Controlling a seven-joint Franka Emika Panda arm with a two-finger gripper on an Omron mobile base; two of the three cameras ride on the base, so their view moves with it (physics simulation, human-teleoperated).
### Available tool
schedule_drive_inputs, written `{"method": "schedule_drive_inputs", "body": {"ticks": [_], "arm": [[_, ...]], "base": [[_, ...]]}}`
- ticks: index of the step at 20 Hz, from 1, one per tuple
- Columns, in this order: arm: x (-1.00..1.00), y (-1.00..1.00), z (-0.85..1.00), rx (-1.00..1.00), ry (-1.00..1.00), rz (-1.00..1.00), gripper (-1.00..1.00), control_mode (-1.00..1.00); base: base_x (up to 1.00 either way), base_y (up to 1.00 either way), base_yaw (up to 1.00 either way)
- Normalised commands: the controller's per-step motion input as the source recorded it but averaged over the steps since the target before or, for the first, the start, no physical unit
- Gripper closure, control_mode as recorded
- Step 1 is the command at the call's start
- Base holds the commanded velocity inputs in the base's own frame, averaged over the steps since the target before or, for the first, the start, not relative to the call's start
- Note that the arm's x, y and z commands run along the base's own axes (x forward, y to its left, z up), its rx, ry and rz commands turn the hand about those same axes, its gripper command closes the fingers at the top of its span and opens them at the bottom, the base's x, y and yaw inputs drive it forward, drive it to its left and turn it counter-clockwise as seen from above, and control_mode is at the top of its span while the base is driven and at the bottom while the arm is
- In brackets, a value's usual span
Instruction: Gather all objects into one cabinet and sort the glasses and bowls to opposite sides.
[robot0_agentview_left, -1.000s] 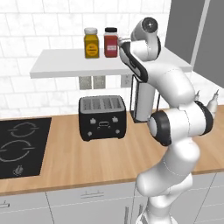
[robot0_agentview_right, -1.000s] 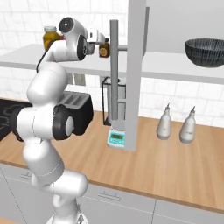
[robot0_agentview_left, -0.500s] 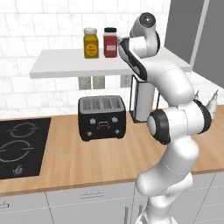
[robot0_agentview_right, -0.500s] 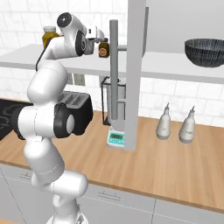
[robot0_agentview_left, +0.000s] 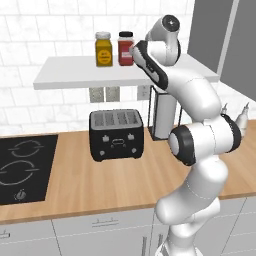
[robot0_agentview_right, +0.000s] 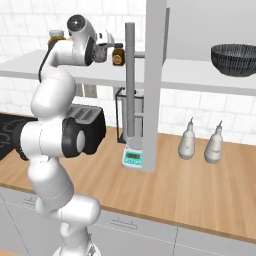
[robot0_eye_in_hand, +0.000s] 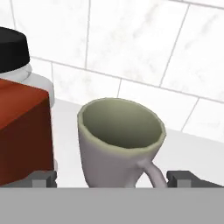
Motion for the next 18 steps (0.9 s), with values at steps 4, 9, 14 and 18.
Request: {"method": "schedule_drive_inputs", "body": {"ticks": [4, 9, 14, 18], "arm": [[0.01, 0.33, -0.18, -0.04, 0.07, 0.35, -1.0, -1.0], [0.0, 0.01, -0.23, -0.04, 0.18, 0.11, -1.0, -1.0], [0.0, 0.0, -0.17, 0.0, 0.12, 0.05, -1.0, -1.0], [0.0, 0.0, -0.01, 0.0, 0.07, 0.0, -1.0, -1.0]], "base": [[0.0, 0.0, 0.0], [0.0, 0.0, 0.0], [0.0, 0.0, 0.0], [0.0, 0.0, 0.0]]}}
